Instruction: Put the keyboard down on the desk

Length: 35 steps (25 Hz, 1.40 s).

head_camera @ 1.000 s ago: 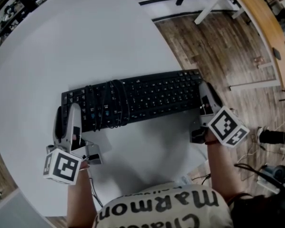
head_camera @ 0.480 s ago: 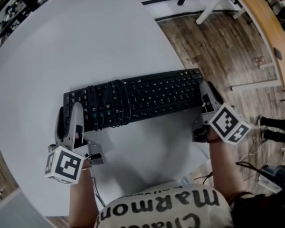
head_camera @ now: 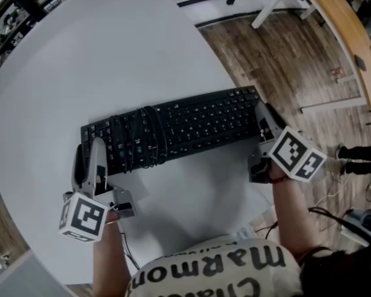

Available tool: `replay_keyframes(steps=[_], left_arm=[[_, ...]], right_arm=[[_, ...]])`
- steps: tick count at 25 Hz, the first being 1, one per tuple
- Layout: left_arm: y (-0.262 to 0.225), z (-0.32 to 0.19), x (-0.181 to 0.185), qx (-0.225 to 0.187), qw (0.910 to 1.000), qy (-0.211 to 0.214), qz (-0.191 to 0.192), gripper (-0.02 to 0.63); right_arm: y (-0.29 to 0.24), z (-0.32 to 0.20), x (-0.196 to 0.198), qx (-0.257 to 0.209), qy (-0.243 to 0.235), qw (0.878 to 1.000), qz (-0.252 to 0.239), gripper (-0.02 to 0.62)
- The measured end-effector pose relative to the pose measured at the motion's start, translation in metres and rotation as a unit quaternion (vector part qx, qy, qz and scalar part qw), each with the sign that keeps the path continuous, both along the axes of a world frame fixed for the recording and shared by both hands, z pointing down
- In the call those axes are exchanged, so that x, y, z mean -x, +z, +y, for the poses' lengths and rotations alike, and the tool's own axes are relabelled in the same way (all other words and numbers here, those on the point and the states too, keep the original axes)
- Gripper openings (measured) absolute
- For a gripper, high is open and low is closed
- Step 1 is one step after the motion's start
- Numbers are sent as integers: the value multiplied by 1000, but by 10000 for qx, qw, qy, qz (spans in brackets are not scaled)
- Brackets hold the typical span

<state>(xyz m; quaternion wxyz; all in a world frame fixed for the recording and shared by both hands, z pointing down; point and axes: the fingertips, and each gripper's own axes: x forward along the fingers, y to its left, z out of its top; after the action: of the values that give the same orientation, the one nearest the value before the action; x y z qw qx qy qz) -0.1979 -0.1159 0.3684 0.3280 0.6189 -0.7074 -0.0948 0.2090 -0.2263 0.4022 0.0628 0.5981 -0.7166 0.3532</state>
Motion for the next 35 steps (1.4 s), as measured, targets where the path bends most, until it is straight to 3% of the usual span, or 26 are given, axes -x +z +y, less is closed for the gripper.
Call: replay_keyframes(steps=[23, 26, 29, 35], left_arm=[[1, 0, 3, -31, 9999, -48, 87, 284], [-4, -2, 3, -14, 10000, 24, 24, 284], [-8, -5, 3, -33, 10000, 24, 53, 284], [-6, -4, 3, -73, 9998, 9, 174, 284]], right_arm=[[2, 0, 1, -10, -126, 9994, 326, 132], [3, 2, 2, -114, -481, 9920, 1161, 133], [-1, 4, 9, -442, -962, 9710, 2142, 106], [0, 5, 10, -422, -1092, 9709, 2090, 98]])
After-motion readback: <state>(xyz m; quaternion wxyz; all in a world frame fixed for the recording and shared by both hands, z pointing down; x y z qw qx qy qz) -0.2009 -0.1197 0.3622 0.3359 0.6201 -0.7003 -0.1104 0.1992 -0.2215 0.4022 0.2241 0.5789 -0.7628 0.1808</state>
